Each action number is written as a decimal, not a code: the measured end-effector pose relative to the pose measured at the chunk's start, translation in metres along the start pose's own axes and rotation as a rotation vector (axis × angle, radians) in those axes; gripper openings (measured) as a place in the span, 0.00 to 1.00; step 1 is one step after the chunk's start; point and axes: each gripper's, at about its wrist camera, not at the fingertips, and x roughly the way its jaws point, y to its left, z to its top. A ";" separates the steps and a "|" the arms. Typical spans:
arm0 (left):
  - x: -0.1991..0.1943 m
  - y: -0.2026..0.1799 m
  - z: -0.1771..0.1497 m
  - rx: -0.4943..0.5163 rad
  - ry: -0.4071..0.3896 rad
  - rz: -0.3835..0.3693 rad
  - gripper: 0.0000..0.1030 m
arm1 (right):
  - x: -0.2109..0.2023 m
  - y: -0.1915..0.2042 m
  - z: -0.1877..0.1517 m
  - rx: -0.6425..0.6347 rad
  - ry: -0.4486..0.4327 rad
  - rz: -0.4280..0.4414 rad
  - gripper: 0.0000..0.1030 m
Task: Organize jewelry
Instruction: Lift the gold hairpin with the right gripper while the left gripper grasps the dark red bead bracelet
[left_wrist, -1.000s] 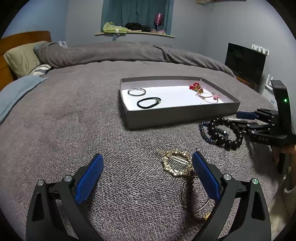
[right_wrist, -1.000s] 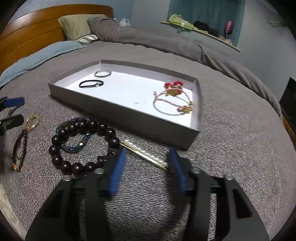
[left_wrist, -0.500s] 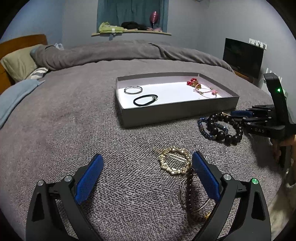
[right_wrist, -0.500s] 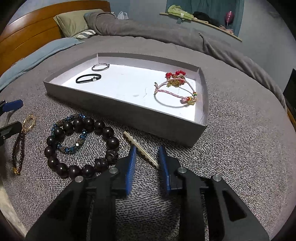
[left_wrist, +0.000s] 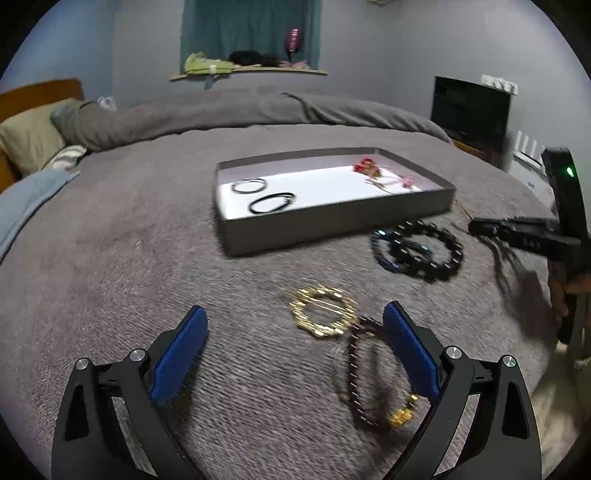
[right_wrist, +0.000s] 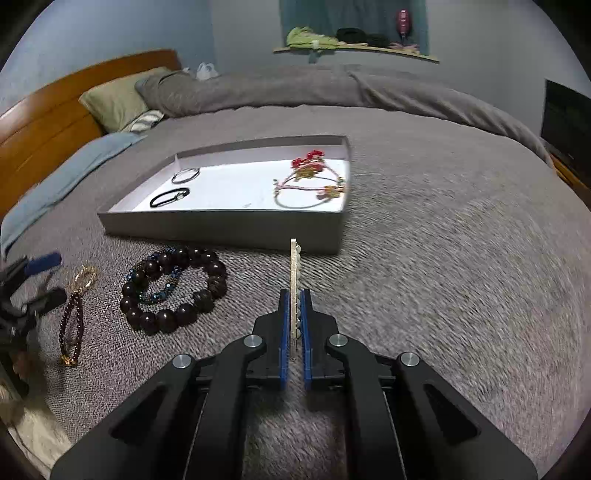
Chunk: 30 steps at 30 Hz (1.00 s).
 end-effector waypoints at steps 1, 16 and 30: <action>-0.002 -0.004 -0.002 0.013 0.001 -0.008 0.91 | -0.003 -0.002 -0.002 0.016 -0.007 0.006 0.05; -0.016 -0.022 -0.018 0.047 0.008 -0.051 0.36 | -0.003 0.000 -0.015 0.032 -0.011 0.012 0.06; -0.007 -0.031 -0.022 0.106 0.053 -0.045 0.13 | 0.001 0.000 -0.016 0.028 0.001 0.009 0.06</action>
